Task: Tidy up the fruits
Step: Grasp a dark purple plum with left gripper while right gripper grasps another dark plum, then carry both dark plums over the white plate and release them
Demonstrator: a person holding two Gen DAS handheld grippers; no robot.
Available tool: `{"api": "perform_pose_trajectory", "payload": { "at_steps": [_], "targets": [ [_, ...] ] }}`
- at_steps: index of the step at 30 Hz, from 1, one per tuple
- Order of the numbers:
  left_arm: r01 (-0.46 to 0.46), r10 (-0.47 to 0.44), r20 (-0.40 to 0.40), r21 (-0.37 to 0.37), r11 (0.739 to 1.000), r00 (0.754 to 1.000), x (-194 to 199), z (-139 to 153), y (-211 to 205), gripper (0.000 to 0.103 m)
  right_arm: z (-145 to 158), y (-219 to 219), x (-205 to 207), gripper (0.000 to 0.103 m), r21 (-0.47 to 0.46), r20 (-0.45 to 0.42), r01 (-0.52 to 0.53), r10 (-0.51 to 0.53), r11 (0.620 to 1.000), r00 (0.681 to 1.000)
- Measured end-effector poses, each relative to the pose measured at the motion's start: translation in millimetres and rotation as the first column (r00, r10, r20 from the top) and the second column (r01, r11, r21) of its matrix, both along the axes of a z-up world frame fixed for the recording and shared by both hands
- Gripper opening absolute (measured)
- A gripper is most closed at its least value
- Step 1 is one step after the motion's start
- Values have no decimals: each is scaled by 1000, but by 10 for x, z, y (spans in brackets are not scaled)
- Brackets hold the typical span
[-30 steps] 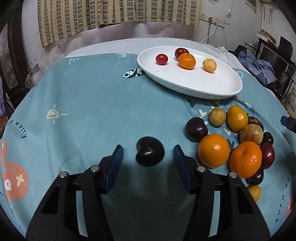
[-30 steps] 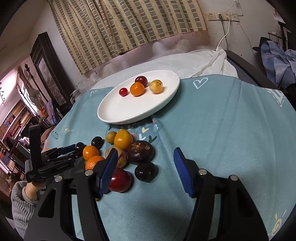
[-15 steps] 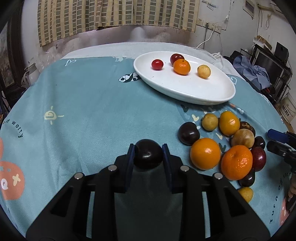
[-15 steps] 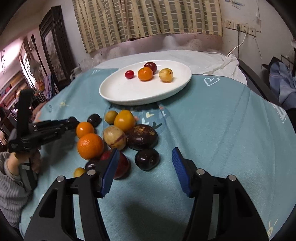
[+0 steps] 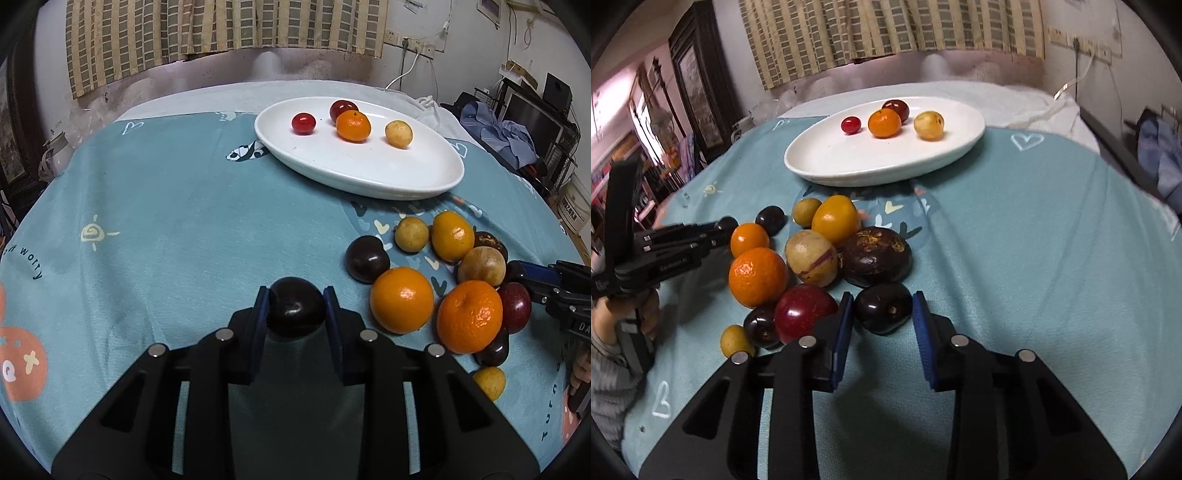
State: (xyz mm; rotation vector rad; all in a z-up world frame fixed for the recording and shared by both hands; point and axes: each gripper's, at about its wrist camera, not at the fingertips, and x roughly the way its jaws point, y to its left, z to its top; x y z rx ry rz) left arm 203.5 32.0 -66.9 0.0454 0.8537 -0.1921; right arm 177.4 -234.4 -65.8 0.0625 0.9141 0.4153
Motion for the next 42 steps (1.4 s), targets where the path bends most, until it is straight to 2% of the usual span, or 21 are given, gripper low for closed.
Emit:
{"api": "perform_pose_trajectory", "payload": {
  "at_steps": [3, 6, 11, 16, 22, 23, 24, 25, 26, 32, 35, 39, 41, 42],
  "targets": [
    [2, -2, -17, -14, 1000, 1000, 23, -20, 13, 30, 20, -25, -5, 31, 22, -1, 6, -6, 1000, 1000],
    [0, 0, 1, -23, 1000, 1000, 5, 10, 26, 30, 151, -67, -55, 31, 35, 53, 24, -26, 999, 998],
    [9, -4, 71, -80, 997, 997, 11, 297, -43, 30, 410, -199, -24, 31, 104, 115, 64, -76, 993, 990],
    [17, -11, 116, -56, 998, 993, 370, 605, -312, 30, 647, -107, 417, 31, 80, 138, 81, -91, 993, 986],
    [22, -18, 78, -44, 999, 997, 860, 471, -556, 31, 489, 76, 1035, 31, 151, 79, 97, -110, 984, 991],
    [14, -11, 71, -48, 999, 997, 908, 421, -559, 34, 458, 93, 1095, 33, 165, 70, 97, -110, 981, 991],
    [8, -5, 64, -51, 999, 998, 942, 388, -554, 48, 408, 101, 1180, 39, 181, 54, 111, -122, 977, 991],
    [1, 2, 64, -54, 999, 998, 957, 358, -527, 65, 400, 99, 1200, 51, 189, 48, 124, -135, 974, 990],
    [-6, 10, 74, -54, 999, 997, 944, 352, -502, 70, 396, 77, 1202, 69, 199, 47, 144, -156, 969, 987],
    [-17, 25, 94, -91, 996, 995, 727, 450, -297, 71, 653, -74, 885, 69, 209, 105, 120, -144, 971, 984],
    [-19, 25, 101, -59, 998, 995, 448, 443, -227, 75, 764, -160, 548, 70, 213, 112, 93, -119, 973, 986],
    [8, -8, 94, 0, 1000, 996, 83, 317, -246, 78, 605, -328, 109, 72, 243, 97, 115, -142, 963, 985],
    [8, -13, 105, 45, 999, 994, -72, 229, -273, 80, 469, -379, 38, 72, 243, 65, 132, -151, 961, 986],
    [5, -10, 120, 42, 999, 993, -116, 234, -271, 82, 435, -388, 28, 72, 238, 50, 138, -154, 961, 987]
  ]
}}
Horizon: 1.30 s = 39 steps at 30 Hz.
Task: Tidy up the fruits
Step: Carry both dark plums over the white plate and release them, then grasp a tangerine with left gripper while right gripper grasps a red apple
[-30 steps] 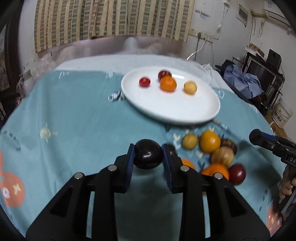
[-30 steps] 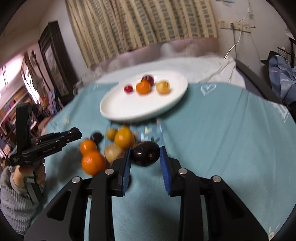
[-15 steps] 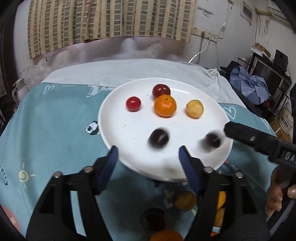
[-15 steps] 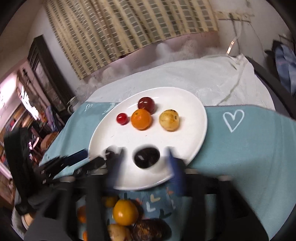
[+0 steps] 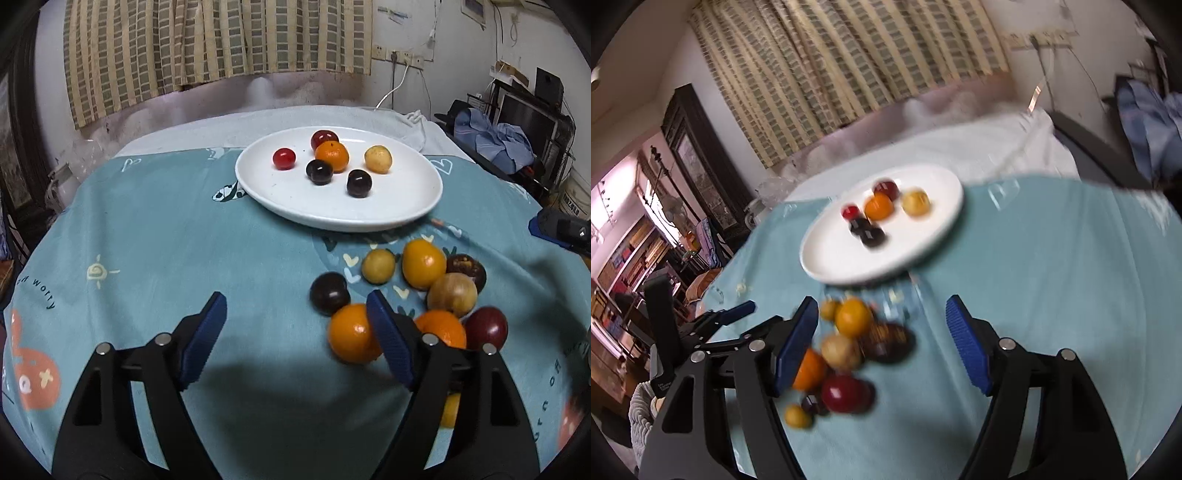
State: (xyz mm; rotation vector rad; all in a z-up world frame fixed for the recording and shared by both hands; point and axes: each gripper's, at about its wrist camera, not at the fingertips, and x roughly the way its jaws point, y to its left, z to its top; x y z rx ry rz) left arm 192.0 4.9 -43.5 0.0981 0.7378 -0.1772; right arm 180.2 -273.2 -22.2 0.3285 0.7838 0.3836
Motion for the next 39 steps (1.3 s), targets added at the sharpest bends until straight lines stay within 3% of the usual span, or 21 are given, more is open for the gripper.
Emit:
{"api": "perform_pose_trajectory", "payload": {
  "at_steps": [6, 12, 17, 21, 26, 28, 33, 39],
  "targets": [
    [31, -31, 9, 4, 1000, 999, -39, -8, -58, 82, -35, 14, -3, 72, 1, -20, -5, 5, 1000, 1000],
    [77, -77, -37, 5, 997, 996, -12, -105, -152, 82, -18, 64, -20, 72, -26, -3, -17, 17, 1000, 1000],
    [49, -53, -73, -47, 998, 996, 42, -145, -30, 81, -45, 59, 4, 72, -36, -14, -9, 8, 999, 1000],
    [36, -38, -81, -33, 999, 996, 9, -169, 6, 81, -50, 3, 20, 72, -29, -22, 14, -14, 999, 1000],
    [-46, 43, -60, -57, 997, 997, -10, -100, 230, 79, -43, -19, 29, 72, -23, -28, 25, -26, 999, 999],
    [-26, 21, -56, -84, 996, 998, -33, -89, 232, 79, -44, -11, 27, 72, -29, -24, 17, -18, 999, 1000],
    [46, -45, -55, 3, 999, 997, -70, -162, -5, 79, -53, 28, 19, 72, -45, -22, 6, -7, 999, 1000],
    [16, -20, -90, -51, 999, 996, 38, -195, 95, 70, -69, 65, 15, 72, -59, -19, -3, 2, 998, 1000]
  ]
}}
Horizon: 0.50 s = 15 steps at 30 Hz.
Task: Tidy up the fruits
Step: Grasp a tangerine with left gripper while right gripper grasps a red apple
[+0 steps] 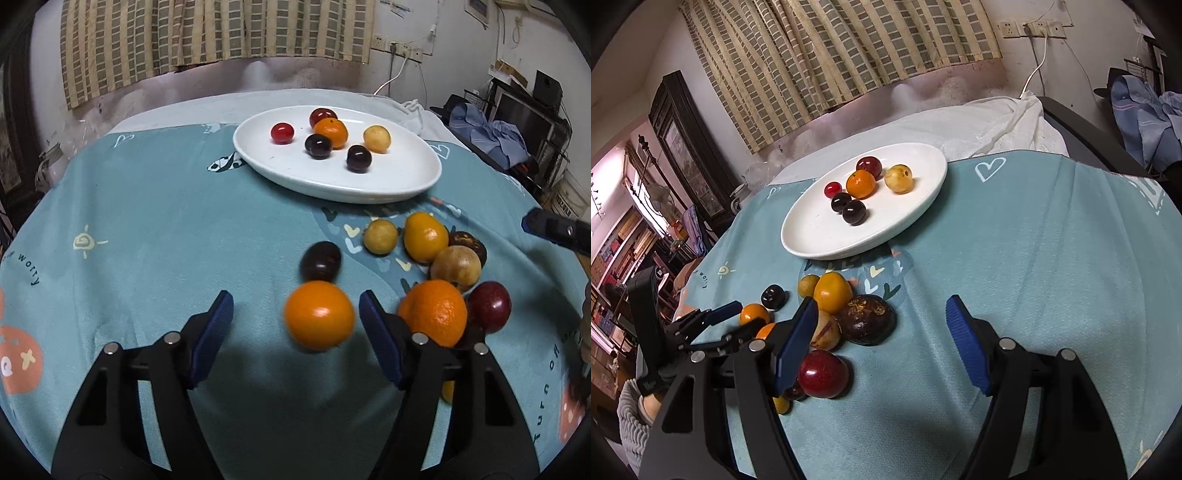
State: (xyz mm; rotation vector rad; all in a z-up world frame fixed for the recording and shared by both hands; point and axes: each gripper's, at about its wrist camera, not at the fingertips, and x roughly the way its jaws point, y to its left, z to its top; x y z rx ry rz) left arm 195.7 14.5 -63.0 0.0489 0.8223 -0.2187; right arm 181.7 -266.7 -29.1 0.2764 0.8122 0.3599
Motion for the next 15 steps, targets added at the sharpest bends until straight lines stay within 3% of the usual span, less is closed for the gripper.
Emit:
{"api": "perform_pose_trajectory", "payload": {
  "at_steps": [3, 5, 6, 9, 11, 12, 13, 15],
  "targets": [
    [18, -18, -28, 4, 1000, 999, 47, -40, -43, 62, -25, 48, 0, 72, -16, -5, -17, 17, 1000, 1000],
    [43, -43, -42, 6, 999, 998, 57, -65, -84, 42, -40, 90, 3, 72, -31, -9, -34, 33, 999, 999],
    [52, -52, -48, 7, 999, 997, 59, -77, -103, 40, -55, 115, 5, 72, -43, -14, -45, 45, 998, 999],
    [52, -52, -38, 11, 999, 998, 36, -65, -114, 39, -92, 199, -7, 70, -83, -27, -85, 83, 993, 996],
    [44, -44, -26, -3, 999, 999, 17, -34, -82, 39, -114, 270, -31, 62, -106, -32, -127, 124, 986, 992],
    [40, -40, -25, -10, 999, 999, 16, -30, -67, 39, -131, 301, -46, 51, -111, -35, -147, 144, 983, 989],
    [30, -31, -24, -17, 999, 999, 17, -25, -41, 39, -150, 342, -63, 47, -110, -44, -176, 173, 978, 984],
    [16, -17, -26, -29, 999, 1000, 26, -25, 0, 39, -169, 420, -112, 47, -116, -46, -216, 212, 969, 976]
  ]
}}
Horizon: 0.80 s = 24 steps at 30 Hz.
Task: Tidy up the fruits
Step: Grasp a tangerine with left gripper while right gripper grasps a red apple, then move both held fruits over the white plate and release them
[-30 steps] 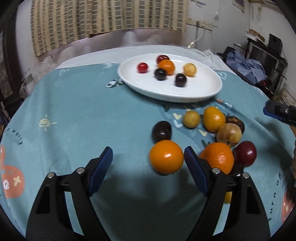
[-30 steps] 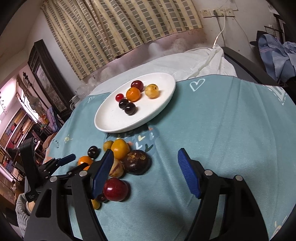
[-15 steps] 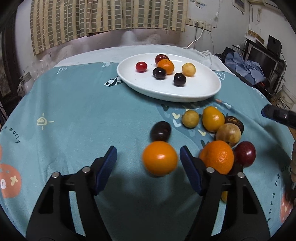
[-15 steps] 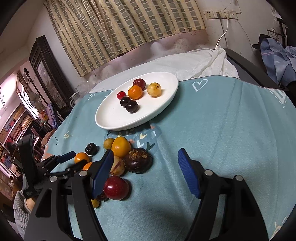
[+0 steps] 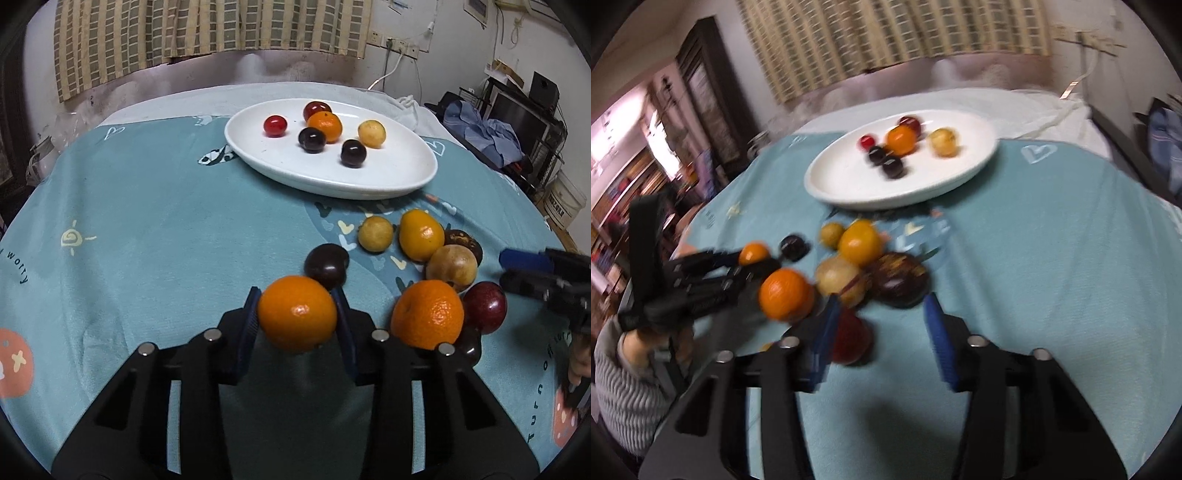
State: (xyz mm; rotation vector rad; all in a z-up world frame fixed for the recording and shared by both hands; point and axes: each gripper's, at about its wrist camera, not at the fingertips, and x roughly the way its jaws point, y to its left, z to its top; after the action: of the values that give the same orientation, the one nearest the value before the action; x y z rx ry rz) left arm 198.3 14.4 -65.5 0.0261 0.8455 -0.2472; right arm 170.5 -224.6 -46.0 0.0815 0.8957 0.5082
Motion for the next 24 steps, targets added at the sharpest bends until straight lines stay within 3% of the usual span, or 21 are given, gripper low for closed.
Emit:
{"api": "perform_pose_trajectory", "payload": {
  "at_steps": [7, 15, 21, 24],
  "targets": [
    [4, -4, -13, 0, 1000, 1000, 19, -25, -8, 39, -77, 156, -58, 47, 4, -28, -81, 82, 997, 996],
    [5, -6, 10, 32, 999, 1000, -15, -10, -63, 39, -157, 151, -18, 43, 52, -73, -69, 73, 996, 995],
    [-24, 20, 57, 70, 997, 998, -87, 48, -116, 39, -106, 161, -49, 40, 26, -37, -52, 53, 998, 998],
    [-59, 50, 107, 87, 994, 993, -133, 128, -119, 39, 63, 114, -107, 40, 5, 50, -16, 16, 1000, 999]
  ]
}}
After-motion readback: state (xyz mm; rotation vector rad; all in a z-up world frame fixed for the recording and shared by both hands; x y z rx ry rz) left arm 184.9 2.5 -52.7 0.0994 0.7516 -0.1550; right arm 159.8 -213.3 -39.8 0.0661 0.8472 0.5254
